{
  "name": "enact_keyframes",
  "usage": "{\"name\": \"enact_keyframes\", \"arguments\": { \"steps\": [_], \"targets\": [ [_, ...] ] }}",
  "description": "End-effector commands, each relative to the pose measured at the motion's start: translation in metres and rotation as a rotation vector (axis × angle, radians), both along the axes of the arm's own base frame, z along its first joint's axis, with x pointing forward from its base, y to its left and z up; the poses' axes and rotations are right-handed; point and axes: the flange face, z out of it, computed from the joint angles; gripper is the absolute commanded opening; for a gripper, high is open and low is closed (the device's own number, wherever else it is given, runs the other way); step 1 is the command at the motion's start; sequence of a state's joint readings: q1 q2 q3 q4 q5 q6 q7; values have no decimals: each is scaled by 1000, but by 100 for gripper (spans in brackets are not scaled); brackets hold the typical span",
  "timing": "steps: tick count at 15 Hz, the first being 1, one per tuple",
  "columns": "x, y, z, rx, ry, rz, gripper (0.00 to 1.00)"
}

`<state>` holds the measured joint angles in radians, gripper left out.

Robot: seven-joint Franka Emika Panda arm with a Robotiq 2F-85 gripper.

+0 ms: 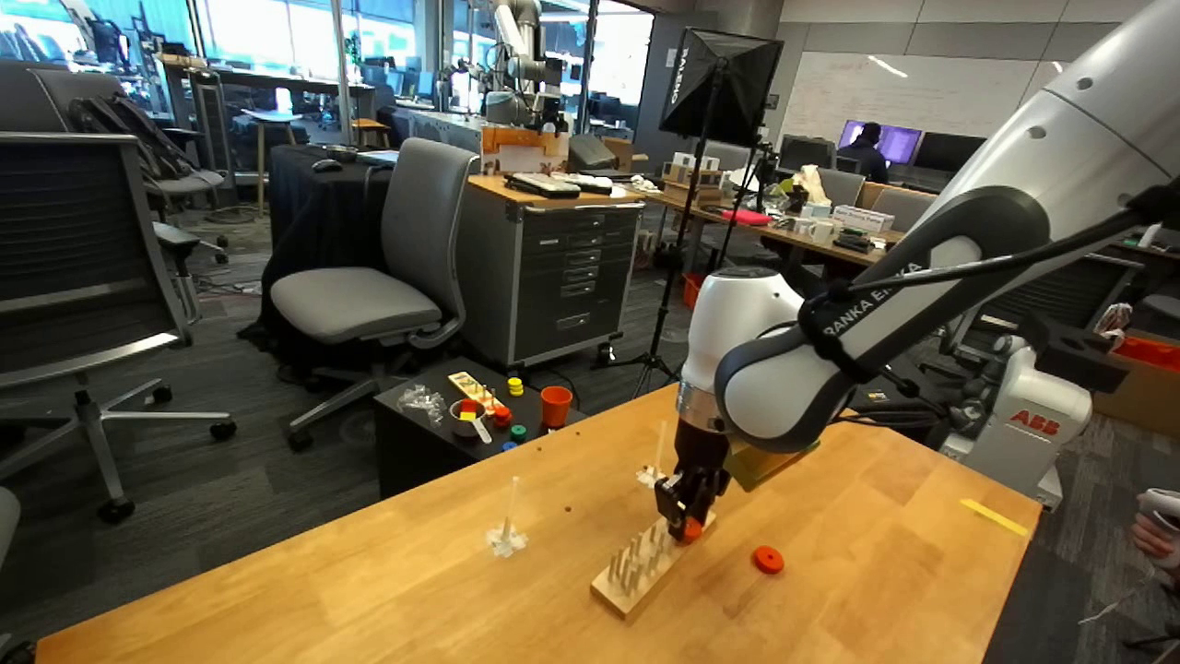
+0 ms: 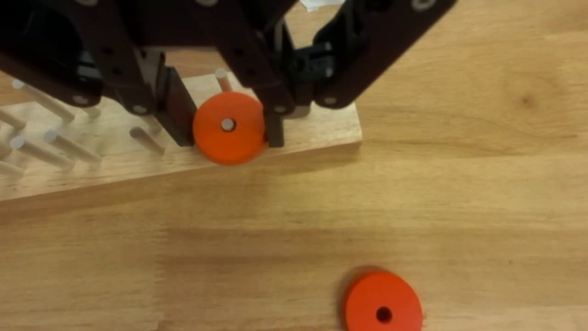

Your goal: Place an orange disk on the wooden base

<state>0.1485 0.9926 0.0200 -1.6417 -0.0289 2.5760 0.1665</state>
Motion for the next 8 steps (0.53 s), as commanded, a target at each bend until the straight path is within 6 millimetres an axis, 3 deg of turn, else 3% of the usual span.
{"name": "enact_keyframes", "arguments": {
  "steps": [1, 2, 3, 5, 7, 8],
  "targets": [
    [4, -2, -5, 8, 17, -7, 18],
    [3, -2, -6, 7, 22, -9, 68],
    [3, -2, -6, 11, 25, -11, 68],
    [2, 2, 0, 12, 22, -3, 81],
    [5, 10, 17, 7, 1, 16, 98],
    [7, 17, 34, 2, -20, 31, 100]
  ]
}}
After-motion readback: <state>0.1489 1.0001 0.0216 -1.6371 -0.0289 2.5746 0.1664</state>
